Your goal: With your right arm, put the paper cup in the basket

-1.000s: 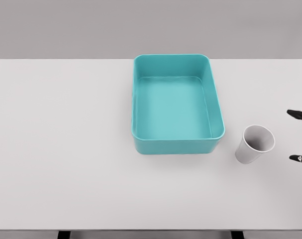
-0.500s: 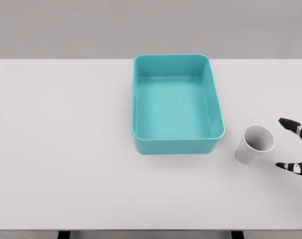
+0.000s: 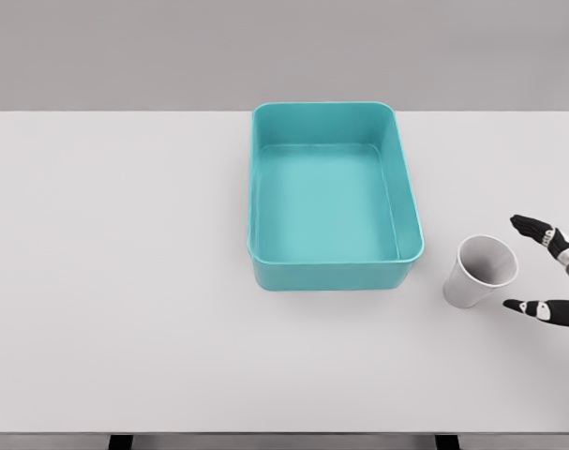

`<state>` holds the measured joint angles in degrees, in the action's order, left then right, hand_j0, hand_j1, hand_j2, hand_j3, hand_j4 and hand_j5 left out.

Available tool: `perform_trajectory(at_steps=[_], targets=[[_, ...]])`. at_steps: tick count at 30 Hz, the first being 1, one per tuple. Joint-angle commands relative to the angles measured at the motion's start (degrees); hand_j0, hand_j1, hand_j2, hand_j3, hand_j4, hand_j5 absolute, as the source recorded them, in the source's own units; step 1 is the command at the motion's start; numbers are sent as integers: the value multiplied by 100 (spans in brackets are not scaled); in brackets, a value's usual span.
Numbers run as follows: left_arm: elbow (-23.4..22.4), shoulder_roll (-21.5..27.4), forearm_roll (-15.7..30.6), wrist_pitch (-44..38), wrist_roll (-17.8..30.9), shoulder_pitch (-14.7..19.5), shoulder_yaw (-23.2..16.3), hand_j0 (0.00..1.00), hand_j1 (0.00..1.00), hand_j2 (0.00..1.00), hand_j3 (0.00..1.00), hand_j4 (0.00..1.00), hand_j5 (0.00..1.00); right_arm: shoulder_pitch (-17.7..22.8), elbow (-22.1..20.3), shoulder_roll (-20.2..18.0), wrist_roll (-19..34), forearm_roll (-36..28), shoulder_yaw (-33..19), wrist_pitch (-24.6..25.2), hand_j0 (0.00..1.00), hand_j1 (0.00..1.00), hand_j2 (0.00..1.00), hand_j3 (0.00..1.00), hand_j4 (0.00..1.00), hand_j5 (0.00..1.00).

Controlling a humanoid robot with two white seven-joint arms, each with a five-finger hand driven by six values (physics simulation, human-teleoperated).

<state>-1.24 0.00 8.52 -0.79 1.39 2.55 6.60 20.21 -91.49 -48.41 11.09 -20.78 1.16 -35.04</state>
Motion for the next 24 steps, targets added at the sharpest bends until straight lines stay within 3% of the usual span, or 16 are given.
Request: perform_trajectory(at_steps=[1,19,24], targets=[[1,0,0,0,-7,0,0,100,100,100,100,100,100,0,-45,-20,-1,-22,60,4,96,96,96,96,96,96],[1,0,0,0,-7,0,0,100,100,100,100,100,100,-167,-71,-20,-1,57,244,4,96,96,96,96,96,96],[1,0,0,0,1,0,0,100,100,100,100,100,100,-369,-54,-20,-1,57,455,4,96,96,96,96,96,96]])
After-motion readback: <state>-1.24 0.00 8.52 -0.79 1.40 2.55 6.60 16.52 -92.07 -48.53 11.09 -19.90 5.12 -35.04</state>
